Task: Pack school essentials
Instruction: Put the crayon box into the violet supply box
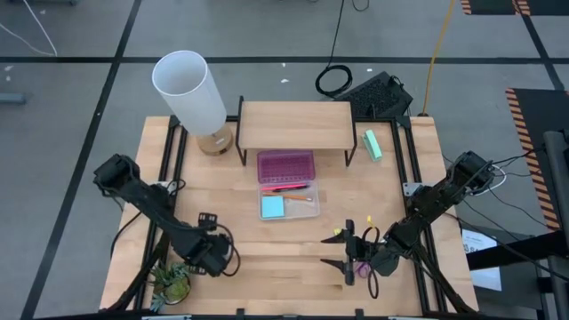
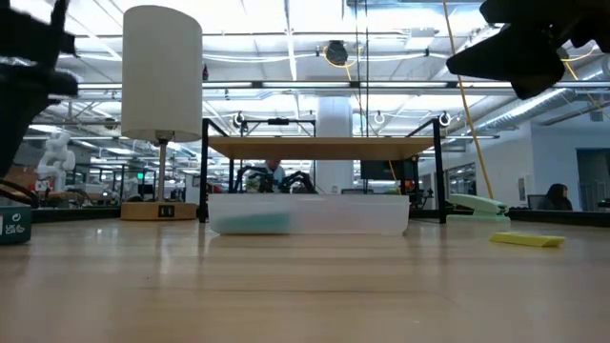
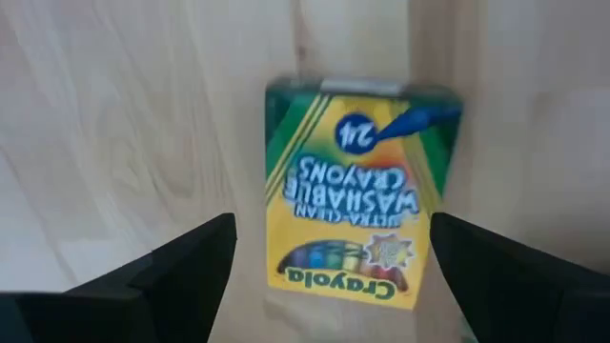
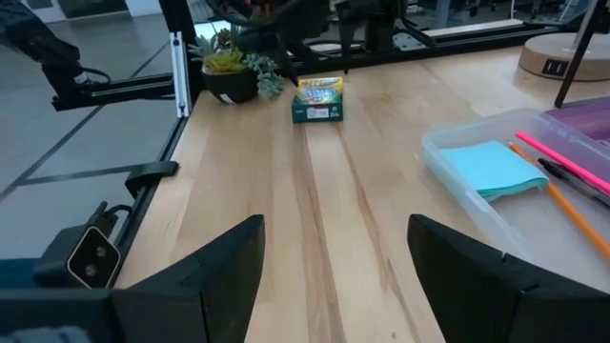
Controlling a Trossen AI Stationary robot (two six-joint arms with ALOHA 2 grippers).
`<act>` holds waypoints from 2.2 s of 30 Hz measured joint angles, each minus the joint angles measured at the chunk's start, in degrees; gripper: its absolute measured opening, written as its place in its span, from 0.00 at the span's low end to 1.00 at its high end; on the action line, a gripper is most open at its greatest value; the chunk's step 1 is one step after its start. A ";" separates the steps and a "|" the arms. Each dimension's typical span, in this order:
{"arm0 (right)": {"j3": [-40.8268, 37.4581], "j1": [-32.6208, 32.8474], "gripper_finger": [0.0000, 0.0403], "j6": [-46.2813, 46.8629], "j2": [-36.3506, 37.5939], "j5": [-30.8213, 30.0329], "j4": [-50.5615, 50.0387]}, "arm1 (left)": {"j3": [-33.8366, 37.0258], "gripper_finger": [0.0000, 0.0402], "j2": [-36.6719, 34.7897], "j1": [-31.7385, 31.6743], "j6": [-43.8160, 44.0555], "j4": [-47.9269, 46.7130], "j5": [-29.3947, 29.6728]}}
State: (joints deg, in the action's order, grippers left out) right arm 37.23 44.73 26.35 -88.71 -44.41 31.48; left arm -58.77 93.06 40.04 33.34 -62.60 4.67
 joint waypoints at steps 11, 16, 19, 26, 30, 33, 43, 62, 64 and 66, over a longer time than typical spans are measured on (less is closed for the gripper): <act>0.00 -0.16 0.62 0.00 0.00 -0.02 0.41 | 4.95 0.88 -0.15 0.56 -0.05 8.27 -1.69; 0.00 -0.17 0.62 0.00 0.00 -0.04 0.38 | 4.89 0.88 -0.11 0.44 -0.07 10.19 -4.11; 0.00 -0.17 0.62 0.00 0.00 -0.04 0.27 | 4.89 0.88 -0.13 0.39 1.64 9.86 -4.24; 0.00 -0.37 0.62 0.00 0.00 -0.08 -0.01 | 3.68 0.88 0.02 -0.55 3.27 8.82 -4.75; 0.00 -0.81 0.62 0.19 0.00 -0.21 -0.01 | 0.50 0.92 0.07 -1.13 1.41 7.97 -4.30; 0.00 -0.92 0.62 0.61 0.00 1.01 0.00 | -1.15 0.98 -0.01 -1.55 1.50 4.69 -4.08; 0.00 -0.85 0.62 0.66 0.00 1.19 0.01 | 2.13 0.99 -0.02 -1.07 4.51 10.83 -4.22; 0.00 -0.83 0.62 0.48 0.00 1.23 0.05 | 6.62 0.96 -0.04 0.98 4.08 16.37 -4.47; 0.00 -0.83 0.62 0.44 0.00 1.23 0.05 | 6.66 0.90 -0.04 0.95 4.12 15.79 -4.96; 0.00 -0.83 0.62 0.42 0.00 1.23 0.19 | 6.66 0.82 -0.04 0.82 4.17 15.81 -6.10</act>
State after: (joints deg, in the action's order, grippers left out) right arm 37.23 43.90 26.76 -88.71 -43.18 31.66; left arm -52.12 93.01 40.86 37.50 -46.80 -1.43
